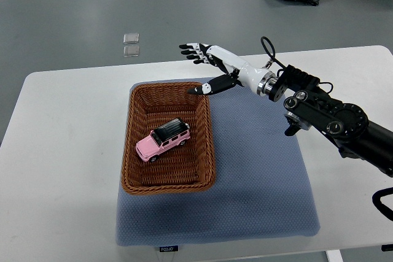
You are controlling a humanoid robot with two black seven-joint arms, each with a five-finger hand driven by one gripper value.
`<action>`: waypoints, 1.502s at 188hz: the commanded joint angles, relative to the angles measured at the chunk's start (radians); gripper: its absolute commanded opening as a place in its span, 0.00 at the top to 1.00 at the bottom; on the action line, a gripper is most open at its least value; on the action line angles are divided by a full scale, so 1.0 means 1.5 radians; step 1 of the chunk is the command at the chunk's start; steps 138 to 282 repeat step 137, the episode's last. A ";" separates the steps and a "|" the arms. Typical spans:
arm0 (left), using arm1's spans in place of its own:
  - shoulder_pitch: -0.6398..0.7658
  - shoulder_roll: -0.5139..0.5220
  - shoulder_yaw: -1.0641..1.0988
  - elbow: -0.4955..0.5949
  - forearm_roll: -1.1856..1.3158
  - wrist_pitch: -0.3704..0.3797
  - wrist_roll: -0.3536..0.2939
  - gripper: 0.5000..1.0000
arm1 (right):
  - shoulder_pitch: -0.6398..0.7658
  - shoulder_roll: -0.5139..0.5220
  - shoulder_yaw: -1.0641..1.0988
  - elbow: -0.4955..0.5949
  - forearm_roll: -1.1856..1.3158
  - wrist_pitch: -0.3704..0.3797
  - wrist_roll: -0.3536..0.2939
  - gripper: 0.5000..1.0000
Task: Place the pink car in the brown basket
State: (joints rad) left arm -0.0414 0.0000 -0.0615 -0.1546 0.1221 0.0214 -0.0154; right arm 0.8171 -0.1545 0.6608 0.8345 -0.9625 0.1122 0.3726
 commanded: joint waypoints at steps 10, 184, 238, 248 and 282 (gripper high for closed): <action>0.000 0.000 0.000 0.000 0.000 0.000 0.000 0.00 | -0.070 0.004 0.147 -0.001 0.170 0.001 0.001 0.21; -0.003 0.000 0.000 0.000 0.000 0.000 0.000 0.00 | -0.143 0.025 0.221 -0.061 0.610 0.063 0.000 0.18; -0.003 0.000 0.000 0.000 0.000 0.000 0.000 0.00 | -0.143 0.025 0.221 -0.061 0.610 0.063 0.000 0.18; -0.003 0.000 0.000 0.000 0.000 0.000 0.000 0.00 | -0.143 0.025 0.221 -0.061 0.610 0.063 0.000 0.18; -0.003 0.000 0.000 0.000 0.000 0.000 0.000 0.00 | -0.143 0.025 0.221 -0.061 0.610 0.063 0.000 0.18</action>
